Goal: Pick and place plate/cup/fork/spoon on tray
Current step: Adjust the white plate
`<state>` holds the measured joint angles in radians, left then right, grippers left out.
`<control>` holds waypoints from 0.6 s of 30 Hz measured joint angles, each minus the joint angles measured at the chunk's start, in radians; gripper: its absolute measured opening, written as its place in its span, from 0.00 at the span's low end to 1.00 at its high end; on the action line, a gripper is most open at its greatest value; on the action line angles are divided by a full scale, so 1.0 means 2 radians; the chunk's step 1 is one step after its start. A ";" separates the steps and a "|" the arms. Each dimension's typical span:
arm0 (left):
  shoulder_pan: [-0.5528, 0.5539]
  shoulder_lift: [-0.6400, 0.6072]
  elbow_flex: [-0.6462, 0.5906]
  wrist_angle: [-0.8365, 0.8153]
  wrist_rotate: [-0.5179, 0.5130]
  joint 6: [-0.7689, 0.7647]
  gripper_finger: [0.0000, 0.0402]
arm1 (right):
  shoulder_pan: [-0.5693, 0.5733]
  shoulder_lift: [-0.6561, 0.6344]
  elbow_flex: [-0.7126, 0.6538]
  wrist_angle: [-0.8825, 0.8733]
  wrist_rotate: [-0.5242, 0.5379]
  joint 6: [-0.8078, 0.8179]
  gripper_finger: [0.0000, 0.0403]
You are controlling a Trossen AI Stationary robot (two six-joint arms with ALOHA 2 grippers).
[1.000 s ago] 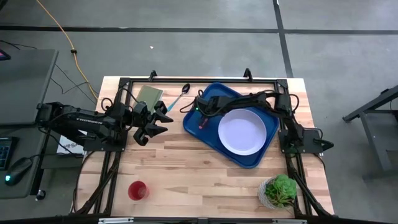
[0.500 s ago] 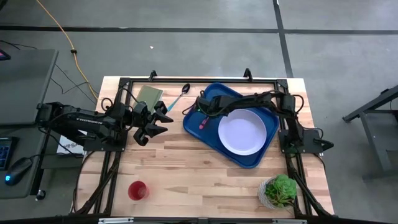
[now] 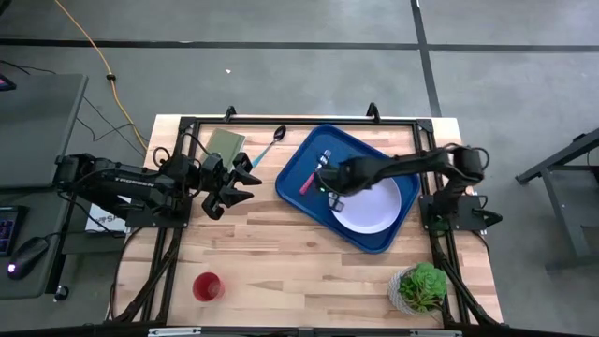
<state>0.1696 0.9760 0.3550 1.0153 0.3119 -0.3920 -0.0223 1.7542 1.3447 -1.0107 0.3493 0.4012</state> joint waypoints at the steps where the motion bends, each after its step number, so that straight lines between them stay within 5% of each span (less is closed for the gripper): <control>1: 0.000 0.000 0.000 0.001 0.000 0.000 0.45 | 0.005 -0.013 -0.019 0.000 -0.011 0.014 0.00; 8: 0.000 0.000 0.000 0.015 -0.004 0.001 0.45 | 0.010 -0.062 -0.114 0.052 -0.036 0.121 0.00; 18: 0.000 0.000 0.000 0.014 -0.004 0.001 0.45 | -0.037 -0.029 -0.150 0.172 -0.029 0.113 0.00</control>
<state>0.1696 0.9760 0.3550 1.0439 0.3031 -0.3901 -0.0955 1.6955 1.0443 -0.6674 0.2915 0.6281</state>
